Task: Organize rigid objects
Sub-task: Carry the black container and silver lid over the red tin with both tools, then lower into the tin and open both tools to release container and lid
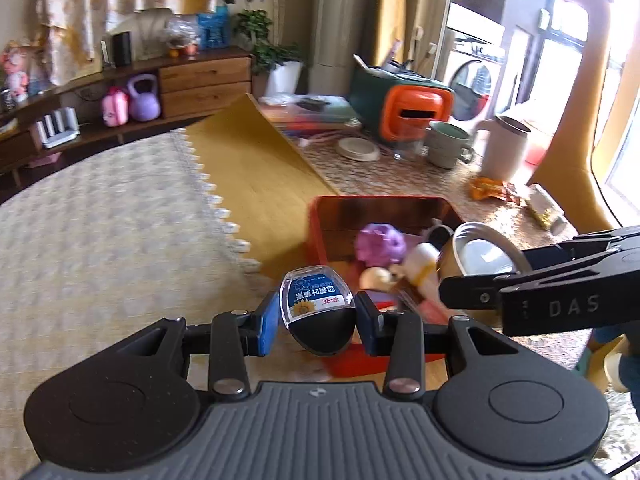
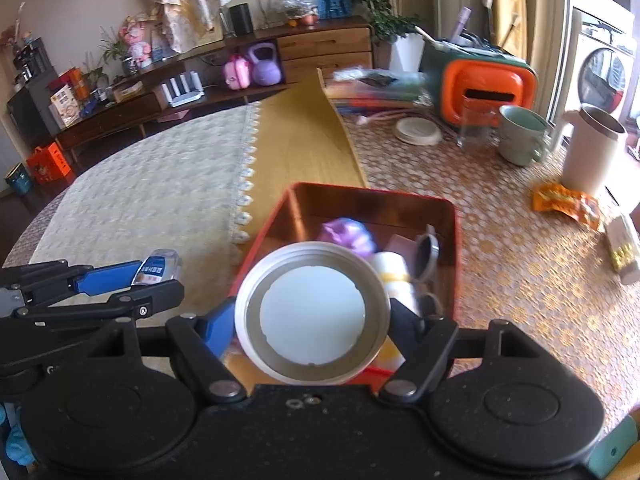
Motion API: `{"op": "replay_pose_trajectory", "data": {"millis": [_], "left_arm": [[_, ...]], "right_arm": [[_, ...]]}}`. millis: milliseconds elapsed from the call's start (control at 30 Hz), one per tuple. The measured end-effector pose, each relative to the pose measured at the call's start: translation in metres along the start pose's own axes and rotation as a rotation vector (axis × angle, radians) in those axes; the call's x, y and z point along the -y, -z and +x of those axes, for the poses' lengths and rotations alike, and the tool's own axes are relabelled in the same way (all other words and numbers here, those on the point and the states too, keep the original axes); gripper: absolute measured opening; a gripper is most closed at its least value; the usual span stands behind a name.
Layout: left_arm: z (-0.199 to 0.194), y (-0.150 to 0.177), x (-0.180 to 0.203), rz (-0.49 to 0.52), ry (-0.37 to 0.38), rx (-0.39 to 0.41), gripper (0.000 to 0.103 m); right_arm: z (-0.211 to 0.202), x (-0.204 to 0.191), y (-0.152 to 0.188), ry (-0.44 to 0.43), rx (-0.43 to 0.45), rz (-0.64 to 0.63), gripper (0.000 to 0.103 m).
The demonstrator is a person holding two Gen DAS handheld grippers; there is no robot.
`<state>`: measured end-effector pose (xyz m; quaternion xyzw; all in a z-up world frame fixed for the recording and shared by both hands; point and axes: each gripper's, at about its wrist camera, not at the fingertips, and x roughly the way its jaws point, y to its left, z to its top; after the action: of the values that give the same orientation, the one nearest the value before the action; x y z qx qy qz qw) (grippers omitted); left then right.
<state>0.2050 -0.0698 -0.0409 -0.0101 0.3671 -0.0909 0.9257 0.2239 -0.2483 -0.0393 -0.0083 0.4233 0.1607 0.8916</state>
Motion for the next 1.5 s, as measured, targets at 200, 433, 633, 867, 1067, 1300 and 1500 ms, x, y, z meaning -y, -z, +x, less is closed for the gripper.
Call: {"op": "replay_pose_trajectory", "data": {"millis": [200, 433, 633, 867, 1067, 1300, 1500], "left_arm": [[0.026, -0.005, 0.018, -0.003, 0.011, -0.036, 0.04], [0.057, -0.019, 0.021, -0.01, 0.011, -0.059, 0.04], [0.081, -0.03, 0.031, 0.015, 0.025, -0.081, 0.04], [0.107, -0.037, 0.041, 0.028, 0.044, -0.115, 0.04], [0.123, -0.036, 0.037, 0.002, 0.047, -0.152, 0.04], [0.134, -0.029, 0.037, -0.014, 0.063, -0.182, 0.04], [0.132, -0.026, 0.042, 0.013, 0.063, -0.192, 0.04]], "right_arm": [[0.007, 0.017, 0.007, 0.017, -0.016, -0.008, 0.076], [0.018, 0.028, 0.01, 0.026, -0.028, -0.05, 0.076], [0.033, 0.025, 0.008, 0.032, -0.042, -0.11, 0.076], [0.05, 0.022, 0.003, 0.048, -0.06, -0.166, 0.076], [0.058, 0.027, 0.005, 0.084, -0.061, -0.191, 0.076], [0.059, 0.024, 0.005, 0.092, -0.058, -0.209, 0.076], [0.06, 0.025, 0.003, 0.101, -0.065, -0.192, 0.076]]}}
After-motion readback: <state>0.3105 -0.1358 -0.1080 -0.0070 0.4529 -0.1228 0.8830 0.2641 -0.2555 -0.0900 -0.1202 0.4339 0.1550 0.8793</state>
